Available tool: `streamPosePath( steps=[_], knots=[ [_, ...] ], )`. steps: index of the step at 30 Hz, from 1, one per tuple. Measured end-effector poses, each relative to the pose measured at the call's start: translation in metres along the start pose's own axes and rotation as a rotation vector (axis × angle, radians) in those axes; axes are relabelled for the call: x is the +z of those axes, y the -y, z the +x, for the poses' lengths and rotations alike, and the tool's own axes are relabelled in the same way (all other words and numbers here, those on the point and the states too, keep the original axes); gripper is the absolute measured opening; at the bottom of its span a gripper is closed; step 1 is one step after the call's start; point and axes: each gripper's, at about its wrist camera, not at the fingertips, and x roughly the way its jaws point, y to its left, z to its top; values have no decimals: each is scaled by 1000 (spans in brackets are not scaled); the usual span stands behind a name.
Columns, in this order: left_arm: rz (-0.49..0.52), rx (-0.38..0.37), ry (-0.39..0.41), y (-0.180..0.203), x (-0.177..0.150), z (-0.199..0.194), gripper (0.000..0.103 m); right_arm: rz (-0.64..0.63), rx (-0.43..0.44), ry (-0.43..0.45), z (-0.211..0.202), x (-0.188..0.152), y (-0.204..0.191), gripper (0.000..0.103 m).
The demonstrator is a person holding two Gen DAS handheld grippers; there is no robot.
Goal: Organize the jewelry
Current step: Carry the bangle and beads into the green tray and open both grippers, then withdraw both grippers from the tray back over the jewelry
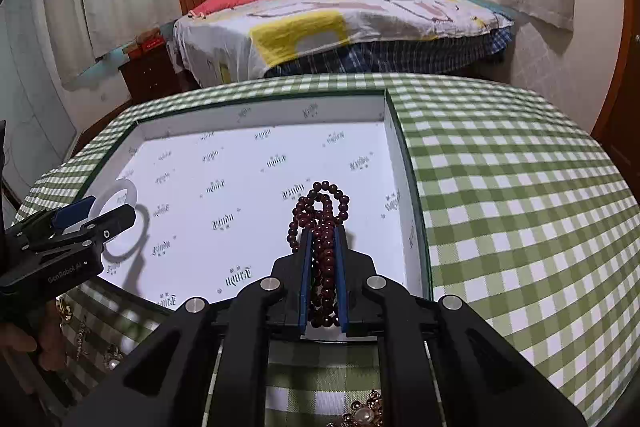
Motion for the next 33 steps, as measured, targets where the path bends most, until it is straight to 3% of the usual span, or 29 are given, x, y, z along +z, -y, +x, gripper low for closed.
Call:
streamPosePath(
  steps=[9, 10, 11, 13, 18, 26, 33],
  knots=[
    [-13, -20, -57, -4, -3, 11, 70, 8, -10, -24, 8, 1, -1, 14],
    [-16, -23, -69, -4, -3, 13, 70, 9, -10, -25, 9, 2, -1, 19],
    [-17, -24, -68, -4, -3, 13, 70, 12, -8, -26, 8, 2, 0, 30],
    [-16, -23, -59, -4, -3, 12, 70, 17, -7, -18, 7, 1, 1, 39],
    [-6, -4, -37, -2, -2, 5, 77, 28, -2, -6, -3, 1, 3, 40],
    [-68, 4, 56, -15, -7, -52, 77, 24, -12, 106, -55, 0, -4, 40],
    [-75, 55, 135, -17, -31, -114, 77, -11, -8, 168, -107, -32, -29, 40]
  ],
)
